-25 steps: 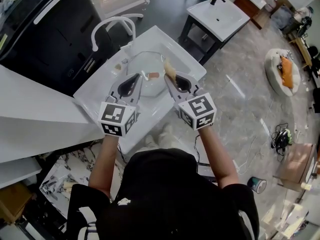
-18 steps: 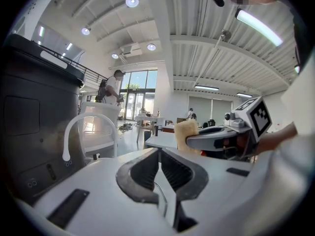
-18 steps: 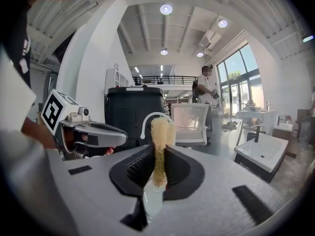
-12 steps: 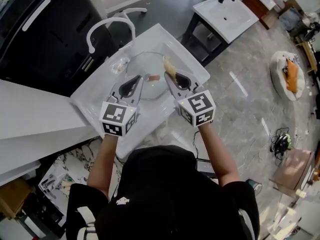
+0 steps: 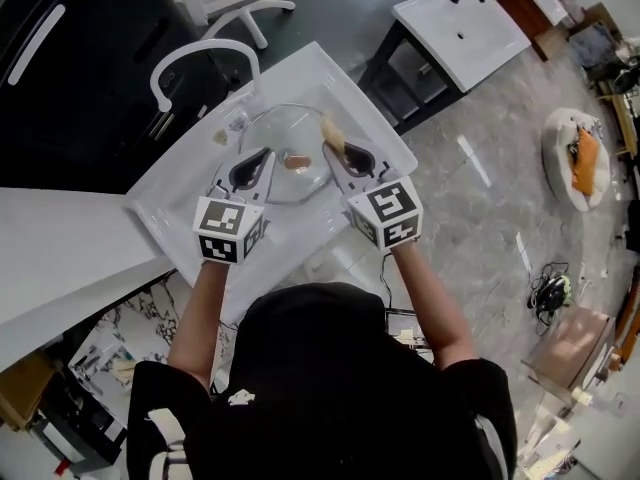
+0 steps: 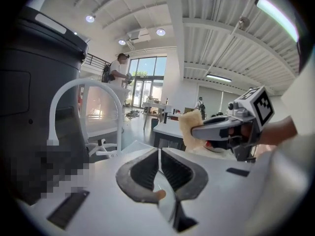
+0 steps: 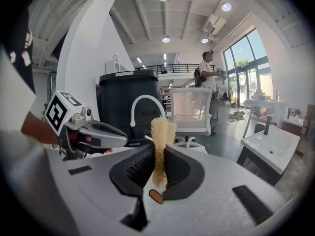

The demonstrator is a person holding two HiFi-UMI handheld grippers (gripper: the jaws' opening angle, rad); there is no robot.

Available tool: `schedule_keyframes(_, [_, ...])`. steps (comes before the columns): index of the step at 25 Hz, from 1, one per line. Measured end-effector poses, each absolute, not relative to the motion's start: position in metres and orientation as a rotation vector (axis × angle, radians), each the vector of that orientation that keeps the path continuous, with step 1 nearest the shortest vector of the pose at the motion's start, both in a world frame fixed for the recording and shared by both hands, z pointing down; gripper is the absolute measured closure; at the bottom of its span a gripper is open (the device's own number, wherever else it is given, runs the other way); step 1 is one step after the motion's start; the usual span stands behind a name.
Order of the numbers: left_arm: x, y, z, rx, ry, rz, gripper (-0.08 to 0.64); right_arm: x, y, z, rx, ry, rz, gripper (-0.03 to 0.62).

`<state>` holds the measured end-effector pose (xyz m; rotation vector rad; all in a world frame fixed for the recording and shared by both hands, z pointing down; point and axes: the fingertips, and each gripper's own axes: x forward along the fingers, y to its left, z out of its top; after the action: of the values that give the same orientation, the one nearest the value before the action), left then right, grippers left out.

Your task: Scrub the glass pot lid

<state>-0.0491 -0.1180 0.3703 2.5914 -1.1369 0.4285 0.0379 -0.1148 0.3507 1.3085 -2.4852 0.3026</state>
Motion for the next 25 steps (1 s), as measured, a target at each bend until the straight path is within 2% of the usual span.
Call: schedule_keyframes(25, [-0.048,-0.152,0.496,2.301,-1.112,0.597,0.545,0.05,-0.167,0.467,1.018,-2.397,0.525,0.572])
